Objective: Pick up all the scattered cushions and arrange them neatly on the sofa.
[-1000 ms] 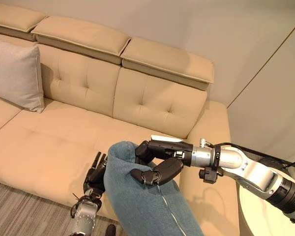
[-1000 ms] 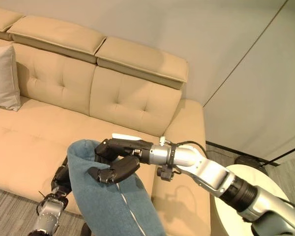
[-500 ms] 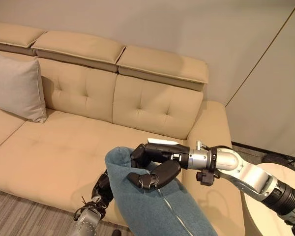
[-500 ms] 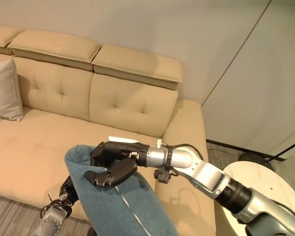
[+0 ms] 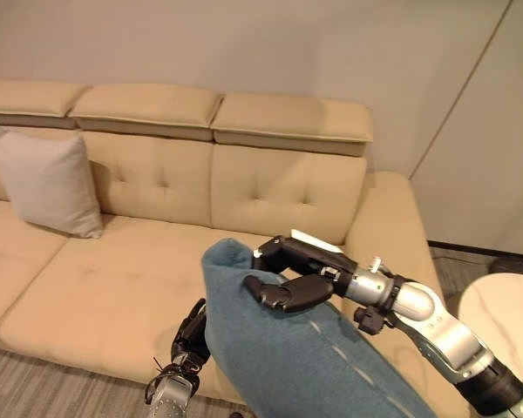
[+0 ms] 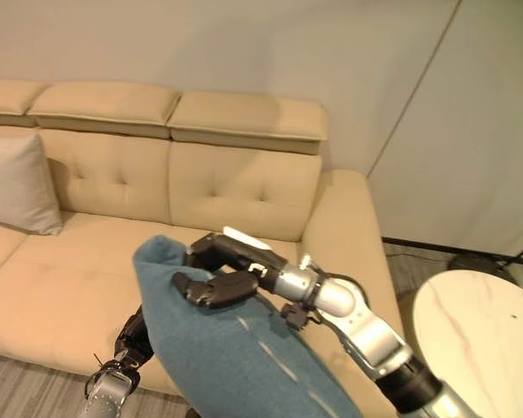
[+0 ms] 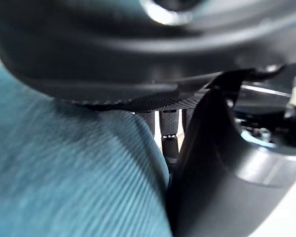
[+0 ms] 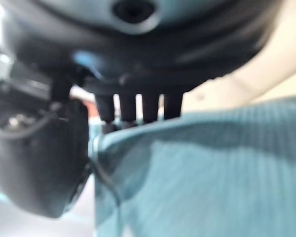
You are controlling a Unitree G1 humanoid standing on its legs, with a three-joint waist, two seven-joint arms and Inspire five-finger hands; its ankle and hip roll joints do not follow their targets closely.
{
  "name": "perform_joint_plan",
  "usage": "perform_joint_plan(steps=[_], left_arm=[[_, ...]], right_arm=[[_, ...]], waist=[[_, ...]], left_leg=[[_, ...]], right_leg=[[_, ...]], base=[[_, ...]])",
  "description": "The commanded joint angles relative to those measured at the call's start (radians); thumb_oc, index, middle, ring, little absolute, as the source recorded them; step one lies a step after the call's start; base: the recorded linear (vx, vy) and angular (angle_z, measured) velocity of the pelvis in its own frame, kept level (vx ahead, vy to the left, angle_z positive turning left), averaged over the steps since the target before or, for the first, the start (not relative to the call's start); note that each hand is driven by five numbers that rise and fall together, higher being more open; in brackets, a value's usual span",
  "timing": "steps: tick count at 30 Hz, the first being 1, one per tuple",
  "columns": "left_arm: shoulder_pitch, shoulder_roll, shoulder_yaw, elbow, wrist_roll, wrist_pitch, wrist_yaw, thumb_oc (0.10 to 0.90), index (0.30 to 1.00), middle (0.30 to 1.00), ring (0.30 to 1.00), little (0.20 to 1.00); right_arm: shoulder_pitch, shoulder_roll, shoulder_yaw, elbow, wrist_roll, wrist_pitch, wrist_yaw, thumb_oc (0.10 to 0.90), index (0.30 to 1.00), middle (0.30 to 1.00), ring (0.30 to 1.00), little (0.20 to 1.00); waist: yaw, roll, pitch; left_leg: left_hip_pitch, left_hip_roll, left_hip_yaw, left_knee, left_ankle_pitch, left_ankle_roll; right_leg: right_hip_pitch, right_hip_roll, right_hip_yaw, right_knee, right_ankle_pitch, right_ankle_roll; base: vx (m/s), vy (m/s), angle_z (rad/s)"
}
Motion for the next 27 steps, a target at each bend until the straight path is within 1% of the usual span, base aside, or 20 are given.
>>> perform_joint_plan(steps=[1, 2, 3, 4, 5, 7, 8, 9, 11, 12, 13, 14, 15, 18, 19, 20, 21, 23, 24, 27], left_arm=[[-0.112, 0.012, -0.011, -0.179, -0.038, -0.053, -0.036, 0.4, 0.3, 0.3, 0.3, 0.3], [-0.111, 0.013, -0.011, -0.18, -0.038, -0.052, -0.036, 0.4, 0.3, 0.3, 0.3, 0.3], [-0.1, 0.017, 0.02, -0.209, -0.048, -0.075, -0.006, 0.4, 0.3, 0.3, 0.3, 0.3], [-0.092, 0.02, 0.027, -0.226, -0.045, -0.078, 0.008, 0.4, 0.3, 0.3, 0.3, 0.3], [-0.092, 0.019, 0.028, -0.227, -0.045, -0.078, 0.009, 0.4, 0.3, 0.3, 0.3, 0.3], [-0.047, 0.028, 0.035, -0.274, -0.029, -0.081, 0.022, 0.4, 0.3, 0.3, 0.3, 0.3], [-0.052, 0.027, 0.031, -0.281, -0.037, -0.082, 0.028, 0.4, 0.3, 0.3, 0.3, 0.3], [-0.059, 0.022, 0.026, -0.293, -0.044, -0.087, 0.038, 0.4, 0.3, 0.3, 0.3, 0.3], [-0.069, 0.013, 0.019, -0.303, -0.042, -0.093, 0.053, 0.4, 0.3, 0.3, 0.3, 0.3], [-0.07, 0.01, 0.021, -0.311, -0.045, -0.098, 0.062, 0.4, 0.3, 0.3, 0.3, 0.3], [-0.076, 0.009, 0.021, -0.314, -0.04, -0.103, 0.07, 0.4, 0.3, 0.3, 0.3, 0.3], [-0.079, 0.007, 0.007, -0.331, -0.036, -0.097, 0.07, 0.4, 0.3, 0.3, 0.3, 0.3], [-0.076, 0.006, 0.002, -0.337, -0.033, -0.096, 0.068, 0.4, 0.3, 0.3, 0.3, 0.3], [-0.066, 0.004, -0.015, -0.347, -0.034, -0.094, 0.061, 0.4, 0.3, 0.3, 0.3, 0.3], [-0.066, 0.004, -0.015, -0.347, -0.034, -0.094, 0.061, 0.4, 0.3, 0.3, 0.3, 0.3], [-0.068, 0.002, -0.022, -0.347, -0.039, -0.097, 0.061, 0.4, 0.3, 0.3, 0.3, 0.3], [-0.088, -0.001, -0.046, -0.327, -0.042, -0.098, 0.057, 0.4, 0.3, 0.3, 0.3, 0.3], [-0.09, 0.0, -0.054, -0.321, -0.039, -0.094, 0.054, 0.4, 0.3, 0.3, 0.3, 0.3], [-0.088, 0.003, -0.065, -0.325, -0.032, -0.092, 0.05, 0.4, 0.3, 0.3, 0.3, 0.3], [-0.099, 0.021, -0.081, -0.315, 0.013, -0.091, 0.061, 0.4, 0.3, 0.3, 0.3, 0.3]], right_arm=[[-0.127, 0.06, -0.05, 0.008, -0.083, -0.119, -0.137, 0.4, 0.3, 0.3, 0.3, 0.3], [-0.127, 0.062, -0.05, 0.008, -0.084, -0.119, -0.138, 0.4, 0.3, 0.3, 0.3, 0.3], [-0.121, 0.08, -0.04, 0.051, -0.132, -0.123, -0.165, 0.4, 0.3, 0.3, 0.3, 0.3], [-0.128, 0.083, -0.028, 0.075, -0.146, -0.114, -0.178, 0.4, 0.3, 0.3, 0.3, 0.3], [-0.129, 0.083, -0.027, 0.075, -0.146, -0.114, -0.178, 0.4, 0.3, 0.3, 0.3, 0.3], [-0.129, 0.119, 0.007, 0.12, -0.124, -0.101, -0.185, 0.4, 0.3, 0.3, 0.3, 0.3], [-0.126, 0.12, 0.006, 0.125, -0.128, -0.1, -0.186, 0.4, 0.3, 0.3, 0.3, 0.3], [-0.124, 0.122, 0.008, 0.127, -0.128, -0.097, -0.19, 0.4, 0.3, 0.3, 0.3, 0.3], [-0.14, 0.121, 0.026, 0.14, -0.118, -0.096, -0.209, 0.4, 0.3, 0.3, 0.3, 0.3], [-0.147, 0.122, 0.034, 0.136, -0.11, -0.094, -0.211, 0.4, 0.3, 0.3, 0.3, 0.3], [-0.15, 0.122, 0.04, 0.133, -0.106, -0.093, -0.211, 0.4, 0.3, 0.3, 0.3, 0.3], [-0.158, 0.11, 0.056, 0.127, -0.106, -0.091, -0.203, 0.4, 0.3, 0.3, 0.3, 0.3], [-0.164, 0.104, 0.065, 0.122, -0.106, -0.09, -0.198, 0.4, 0.3, 0.3, 0.3, 0.3], [-0.171, 0.091, 0.08, 0.12, -0.096, -0.095, -0.188, 0.4, 0.3, 0.3, 0.3, 0.3], [-0.171, 0.091, 0.08, 0.12, -0.096, -0.096, -0.188, 0.4, 0.3, 0.3, 0.3, 0.3], [-0.175, 0.09, 0.082, 0.12, -0.09, -0.097, -0.187, 0.4, 0.3, 0.3, 0.3, 0.3], [-0.183, 0.093, 0.085, 0.125, -0.095, -0.099, -0.194, 0.4, 0.3, 0.3, 0.3, 0.3], [-0.183, 0.097, 0.083, 0.126, -0.097, -0.096, -0.195, 0.4, 0.3, 0.3, 0.3, 0.3], [-0.192, 0.109, 0.092, 0.13, -0.105, -0.094, -0.19, 0.4, 0.3, 0.3, 0.3, 0.3], [-0.224, 0.153, 0.126, 0.137, -0.113, -0.085, -0.18, 0.4, 0.3, 0.3, 0.3, 0.3]], waist=[[0.069, -0.023, -0.056], [0.065, -0.024, -0.053], [0.086, -0.024, -0.064], [0.093, -0.022, -0.069], [0.092, -0.021, -0.068], [0.122, -0.004, -0.071], [0.128, 0.002, -0.059], [0.125, 0.001, -0.045], [0.113, -0.001, -0.031], [0.109, -0.012, -0.026], [0.105, -0.021, -0.026], [0.097, -0.032, -0.034], [0.098, -0.037, -0.035], [0.101, -0.031, -0.043], [0.099, -0.03, -0.042], [0.099, -0.031, -0.041], [0.088, -0.029, -0.049], [0.088, -0.028, -0.054], [0.089, -0.037, -0.057], [0.098, -0.049, -0.061]], left_leg=[[-0.005, -0.103, 0.042, 0.001, -0.059, -0.003], [-0.001, -0.104, 0.038, 0.001, -0.06, -0.004], [-0.021, -0.114, 0.022, 0.001, -0.043, -0.028], [-0.027, -0.119, 0.025, 0.001, -0.043, -0.03], [-0.027, -0.119, 0.025, 0.001, -0.043, -0.03], [-0.048, -0.133, 0.021, 0.001, -0.031, -0.031], [-0.067, -0.13, 0.031, 0.001, -0.013, -0.049], [-0.082, -0.118, 0.074, 0.001, -0.011, -0.056], [-0.114, -0.063, 0.204, 0.033, -0.044, -0.038], [-0.118, -0.032, 0.244, 0.062, -0.074, -0.035], [-0.123, 0.001, 0.255, 0.09, -0.081, -0.039], [-0.115, 0.069, 0.242, 0.117, -0.075, -0.054], [-0.105, 0.106, 0.224, 0.125, -0.072, -0.064], [-0.094, 0.189, 0.148, 0.109, -0.027, -0.098], [-0.093, 0.19, 0.146, 0.108, -0.026, -0.099], [-0.101, 0.21, 0.139, 0.102, -0.013, -0.108], [-0.087, 0.248, 0.195, 0.069, -0.012, -0.124], [-0.085, 0.233, 0.197, 0.067, -0.025, -0.128], [-0.08, 0.187, 0.203, 0.085, -0.065, -0.123], [-0.059, 0.122, 0.267, 0.087, -0.123, -0.082]], right_leg=[[0.06, 0.08, -0.05, -0.072, -0.04, -0.07], [0.07, 0.08, -0.054, -0.08, -0.039, -0.071], [0.092, 0.102, -0.045, -0.15, -0.049, -0.093], [0.111, 0.106, -0.046, -0.206, -0.036, -0.097], [0.112, 0.106, -0.046, -0.207, -0.036, -0.097], [0.141, 0.1, -0.055, -0.281, -0.018, -0.099], [0.144, 0.094, -0.063, -0.291, -0.015, -0.101], [0.147, 0.079, -0.078, -0.296, -0.019, -0.096], [0.134, 0.043, -0.112, -0.305, 0.001, -0.078], [0.133, 0.02, -0.127, -0.303, 0.005, -0.071], [0.131, 0.002, -0.137, -0.3, 0.011, -0.07], [0.127, -0.027, -0.162, -0.294, 0.018, -0.073], [0.129, -0.04, -0.165, -0.286, 0.014, -0.073], [0.132, -0.06, -0.169, -0.266, -0.002, -0.067], [0.133, -0.059, -0.171, -0.264, -0.003, -0.068], [0.139, -0.067, -0.173, -0.26, -0.009, -0.061], [0.159, -0.1, -0.202, -0.26, -0.006, -0.037], [0.165, -0.112, -0.205, -0.273, 0.009, -0.025], [0.167, -0.162, -0.198, -0.291, 0.067, 0.005], [0.143, -0.243, -0.184, -0.315, 0.169, 0.052]], base=[[0.0, -0.044, 0.37], [-0.05, -0.125, 0.36], [-0.05, -0.117, 0.45], [-0.06, -0.111, 0.36], [-0.03, -0.035, 0.26], [-0.07, 0.026, 0.36], [-0.12, 0.108, 0.34], [-0.18, 0.15, 0.46], [-0.2, 0.164, 0.69], [-0.14, 0.159, 0.78], [-0.1, 0.24, 0.69], [-0.05, 0.258, 0.65], [-0.01, 0.277, 0.6], [0.06, 0.243, 0.37], [0.08, 0.246, 0.23], [0.12, 0.516, 0.32], [0.12, 0.52, 0.28], [0.13, 0.488, 0.33], [0.2, 0.641, 0.39], [0.11, 0.505, 0.01]])
